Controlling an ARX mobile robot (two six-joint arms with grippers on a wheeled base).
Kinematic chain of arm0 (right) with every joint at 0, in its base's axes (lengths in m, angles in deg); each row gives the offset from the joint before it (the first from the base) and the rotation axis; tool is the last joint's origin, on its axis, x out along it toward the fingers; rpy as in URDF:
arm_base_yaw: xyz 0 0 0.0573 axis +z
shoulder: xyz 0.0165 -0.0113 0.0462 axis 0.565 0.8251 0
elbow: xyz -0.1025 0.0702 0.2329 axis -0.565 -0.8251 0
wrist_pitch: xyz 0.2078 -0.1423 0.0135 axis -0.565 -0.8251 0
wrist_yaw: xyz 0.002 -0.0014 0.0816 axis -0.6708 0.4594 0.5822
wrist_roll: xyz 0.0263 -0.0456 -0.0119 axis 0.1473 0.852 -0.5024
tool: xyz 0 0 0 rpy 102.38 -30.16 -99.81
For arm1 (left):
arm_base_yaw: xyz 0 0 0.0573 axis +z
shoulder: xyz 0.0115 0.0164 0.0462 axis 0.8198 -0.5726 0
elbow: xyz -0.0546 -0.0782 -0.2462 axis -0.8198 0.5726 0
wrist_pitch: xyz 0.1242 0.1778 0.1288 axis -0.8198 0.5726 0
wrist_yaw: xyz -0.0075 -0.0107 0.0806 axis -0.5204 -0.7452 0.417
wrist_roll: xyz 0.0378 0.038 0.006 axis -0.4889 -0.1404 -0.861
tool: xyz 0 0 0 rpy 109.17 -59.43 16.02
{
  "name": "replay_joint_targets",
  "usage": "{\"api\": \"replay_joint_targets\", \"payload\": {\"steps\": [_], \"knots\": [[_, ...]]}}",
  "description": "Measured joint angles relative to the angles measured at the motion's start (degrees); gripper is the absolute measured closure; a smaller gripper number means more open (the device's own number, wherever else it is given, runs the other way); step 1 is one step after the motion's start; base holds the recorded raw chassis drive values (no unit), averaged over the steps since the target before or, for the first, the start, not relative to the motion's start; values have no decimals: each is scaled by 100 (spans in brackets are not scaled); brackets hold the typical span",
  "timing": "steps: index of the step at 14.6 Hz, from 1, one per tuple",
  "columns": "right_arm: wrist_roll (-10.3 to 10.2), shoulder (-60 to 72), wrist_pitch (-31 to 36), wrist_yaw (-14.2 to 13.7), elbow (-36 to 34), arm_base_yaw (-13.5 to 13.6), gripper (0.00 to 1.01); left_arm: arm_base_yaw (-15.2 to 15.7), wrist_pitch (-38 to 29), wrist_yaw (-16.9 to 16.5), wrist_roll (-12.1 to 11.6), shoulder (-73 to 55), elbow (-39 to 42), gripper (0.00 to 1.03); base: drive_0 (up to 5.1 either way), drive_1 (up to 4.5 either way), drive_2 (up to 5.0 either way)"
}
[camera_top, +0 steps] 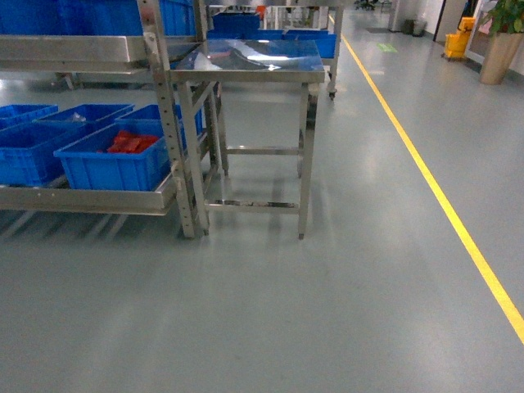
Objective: Pick blue part to blue bin on bottom shelf
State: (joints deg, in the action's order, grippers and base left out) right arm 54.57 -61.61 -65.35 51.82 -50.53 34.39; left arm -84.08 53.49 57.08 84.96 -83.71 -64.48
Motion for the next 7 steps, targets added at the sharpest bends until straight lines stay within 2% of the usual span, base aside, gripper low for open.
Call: {"api": "replay_joint_targets", "payload": {"steps": [7], "knots": [[0, 0, -2, 0, 0, 0, 3, -2, 13, 0, 0, -7, 0, 60, -4, 399, -407]]}}
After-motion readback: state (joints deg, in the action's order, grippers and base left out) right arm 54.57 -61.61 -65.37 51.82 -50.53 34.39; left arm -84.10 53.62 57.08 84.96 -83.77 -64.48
